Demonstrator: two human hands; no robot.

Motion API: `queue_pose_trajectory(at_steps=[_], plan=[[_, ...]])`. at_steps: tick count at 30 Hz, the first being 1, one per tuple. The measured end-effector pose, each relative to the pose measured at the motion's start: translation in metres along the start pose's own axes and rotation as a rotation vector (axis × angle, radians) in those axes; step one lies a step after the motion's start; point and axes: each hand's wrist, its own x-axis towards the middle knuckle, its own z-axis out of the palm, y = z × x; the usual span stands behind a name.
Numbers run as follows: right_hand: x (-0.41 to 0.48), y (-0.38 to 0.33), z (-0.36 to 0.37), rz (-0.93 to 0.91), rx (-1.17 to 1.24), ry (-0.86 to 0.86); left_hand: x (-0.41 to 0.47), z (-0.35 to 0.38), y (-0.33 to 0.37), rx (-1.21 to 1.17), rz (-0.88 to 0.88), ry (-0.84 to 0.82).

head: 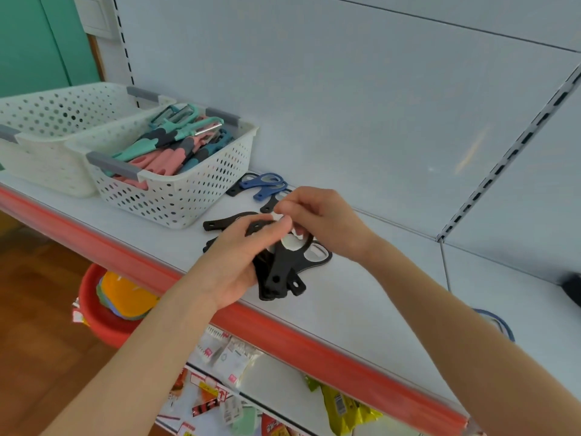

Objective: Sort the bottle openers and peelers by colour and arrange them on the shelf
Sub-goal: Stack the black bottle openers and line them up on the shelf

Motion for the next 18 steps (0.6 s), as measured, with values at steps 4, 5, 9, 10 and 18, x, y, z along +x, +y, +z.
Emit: queue_pose_trajectory(at_steps=[4, 5, 9, 10, 18], plan=[[0.005, 0.013, 0.009, 0.030, -0.133, 0.121, 0.000, -0.001, -0.006, -0.035, 0.001, 0.137], [0.004, 0.018, 0.006, 0.069, -0.199, 0.120, -0.001, -0.004, -0.007, -0.053, -0.004, 0.151], [-0.011, 0.041, -0.011, 0.318, -0.548, -0.157, -0.005, -0.018, -0.005, -0.067, 0.027, 0.211], [-0.015, 0.044, -0.013, 0.334, -0.580, -0.195, -0.005, -0.021, -0.004, -0.071, 0.041, 0.229], [-0.019, 0.054, -0.018, 0.331, -0.327, -0.007, -0.006, -0.033, 0.000, -0.096, 0.102, 0.280]])
